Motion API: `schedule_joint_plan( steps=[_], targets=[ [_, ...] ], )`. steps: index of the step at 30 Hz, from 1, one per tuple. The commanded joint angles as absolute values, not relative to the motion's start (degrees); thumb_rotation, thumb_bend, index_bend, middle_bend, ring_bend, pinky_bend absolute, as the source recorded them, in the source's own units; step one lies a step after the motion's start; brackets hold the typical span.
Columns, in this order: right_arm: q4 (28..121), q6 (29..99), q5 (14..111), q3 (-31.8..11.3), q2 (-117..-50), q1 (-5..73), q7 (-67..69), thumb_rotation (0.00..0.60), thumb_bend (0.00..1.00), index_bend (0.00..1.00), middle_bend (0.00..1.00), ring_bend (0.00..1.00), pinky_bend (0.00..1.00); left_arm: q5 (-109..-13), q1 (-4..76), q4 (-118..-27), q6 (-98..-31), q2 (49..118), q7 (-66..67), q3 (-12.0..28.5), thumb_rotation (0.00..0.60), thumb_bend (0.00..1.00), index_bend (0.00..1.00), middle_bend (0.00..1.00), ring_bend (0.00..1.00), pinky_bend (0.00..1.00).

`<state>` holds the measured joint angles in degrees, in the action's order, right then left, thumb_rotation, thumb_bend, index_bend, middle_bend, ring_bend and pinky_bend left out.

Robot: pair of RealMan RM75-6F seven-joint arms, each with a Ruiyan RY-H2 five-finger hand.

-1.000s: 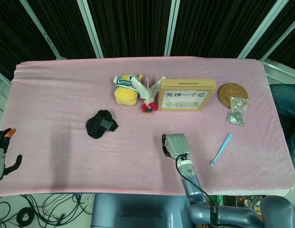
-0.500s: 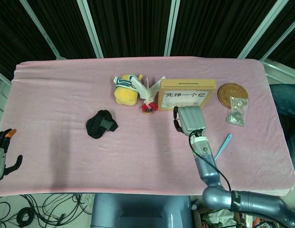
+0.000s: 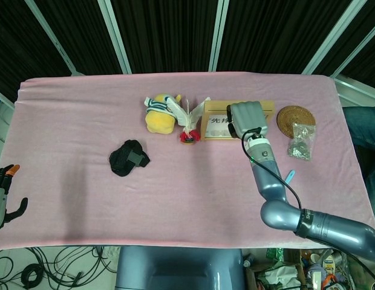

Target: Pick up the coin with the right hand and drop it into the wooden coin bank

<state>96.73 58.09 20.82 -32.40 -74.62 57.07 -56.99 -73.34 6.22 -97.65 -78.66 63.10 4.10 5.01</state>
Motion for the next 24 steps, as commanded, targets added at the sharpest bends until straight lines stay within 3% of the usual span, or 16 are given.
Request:
schedule_joint_plan(
  steps=[1,12,24],
  targets=[
    [93.9,55.8,19.1,-32.3,-73.8,59.3,-56.0,0.600,0.45,0.71,0.85,0.86,0.80,-72.9,6.3,-97.8,-78.5,63.1,4.3,5.1,0.600,0.41,0.10,0.05,0.00,0.00],
    [80.5,48.4,15.4,-28.9,-75.0,66.7,-53.4,0.600,0.45,0.72,0.85,0.86,0.80,-72.0,6.4,-98.1,-77.9,62.8,4.6,5.2,0.600,0.41,0.10,0.05,0.00,0.00],
    [74.0,44.3,13.7,-24.5,-75.2,70.0,-50.2,0.600,0.45,0.73,0.85,0.86,0.80,-71.5,6.4,-98.4,-78.0,62.7,4.8,5.3,0.600,0.41,0.10,0.05,0.00,0.00]
  ],
)
